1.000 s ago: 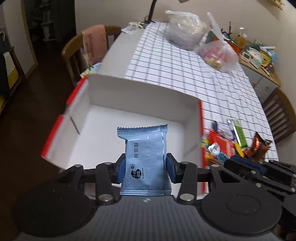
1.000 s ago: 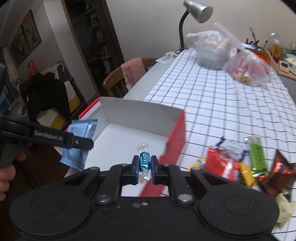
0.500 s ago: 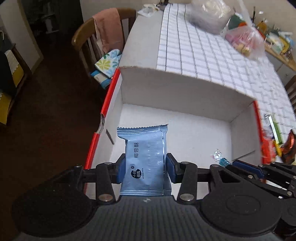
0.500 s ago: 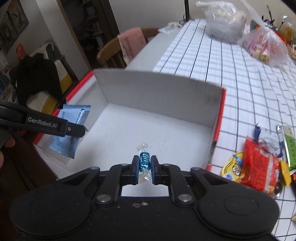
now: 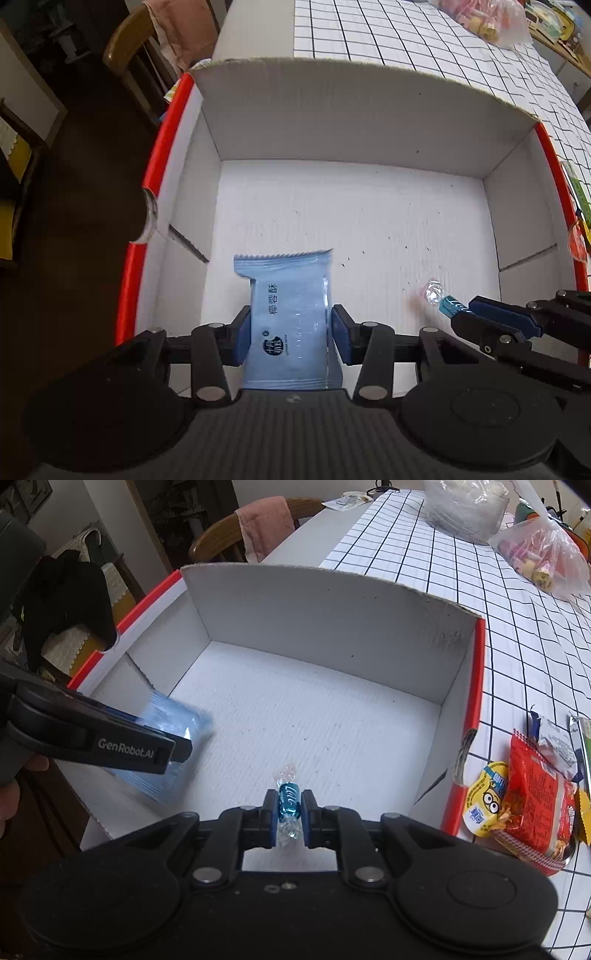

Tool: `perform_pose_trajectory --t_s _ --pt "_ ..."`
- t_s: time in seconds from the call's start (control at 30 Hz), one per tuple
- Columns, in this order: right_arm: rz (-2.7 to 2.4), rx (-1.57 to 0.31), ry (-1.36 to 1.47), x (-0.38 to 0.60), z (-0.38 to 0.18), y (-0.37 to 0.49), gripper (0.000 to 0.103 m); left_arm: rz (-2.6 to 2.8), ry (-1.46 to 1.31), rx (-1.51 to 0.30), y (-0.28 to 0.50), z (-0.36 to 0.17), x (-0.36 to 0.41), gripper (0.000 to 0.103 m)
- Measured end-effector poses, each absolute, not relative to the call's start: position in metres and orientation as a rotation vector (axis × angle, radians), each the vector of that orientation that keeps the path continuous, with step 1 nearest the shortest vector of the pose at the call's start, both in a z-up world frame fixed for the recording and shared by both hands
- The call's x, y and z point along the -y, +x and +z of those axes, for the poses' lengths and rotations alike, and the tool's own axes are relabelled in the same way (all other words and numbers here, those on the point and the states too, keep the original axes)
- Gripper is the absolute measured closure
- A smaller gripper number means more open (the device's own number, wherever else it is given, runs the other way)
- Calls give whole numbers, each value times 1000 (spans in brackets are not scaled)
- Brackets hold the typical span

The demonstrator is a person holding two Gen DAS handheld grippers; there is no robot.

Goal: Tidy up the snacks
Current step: 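Carry the light blue packet and blue candy into the red box with both tools, then open both tools to drop the packet and candy in the box, then move both tools back to the snack pile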

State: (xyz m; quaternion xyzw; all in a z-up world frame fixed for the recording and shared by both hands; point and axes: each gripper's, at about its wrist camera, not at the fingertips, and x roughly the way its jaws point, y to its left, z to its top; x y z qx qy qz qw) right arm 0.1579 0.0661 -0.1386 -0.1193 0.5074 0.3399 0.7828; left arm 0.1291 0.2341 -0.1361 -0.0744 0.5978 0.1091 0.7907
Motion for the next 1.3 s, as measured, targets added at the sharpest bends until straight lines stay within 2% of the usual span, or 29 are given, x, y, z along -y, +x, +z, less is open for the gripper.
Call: perform_pose_trajectory --t_s 0.2,0.33,0.53,0.8,1.13,1.3 --pt "739 -1089 -263 -67 -137 158 84 233 -157 -1265 125 -135 -234 57" --pt "737 -1072 -249 -63 -131 159 80 236 -168 -1233 122 -128 -234 47" --pt "738 -1029 -194 -50 -114 157 68 230 -179 -1174 111 -112 -233 46" --pt "746 -963 -138 -32 -87 149 59 214 -175 -1076 95 -85 -222 43" --pt "758 -862 -71 -1 -55 134 37 197 -154 -960 75 -51 -200 42" --pt "767 -812 -37 22 -40 128 27 204 -139 -890 67 -33 -181 34"
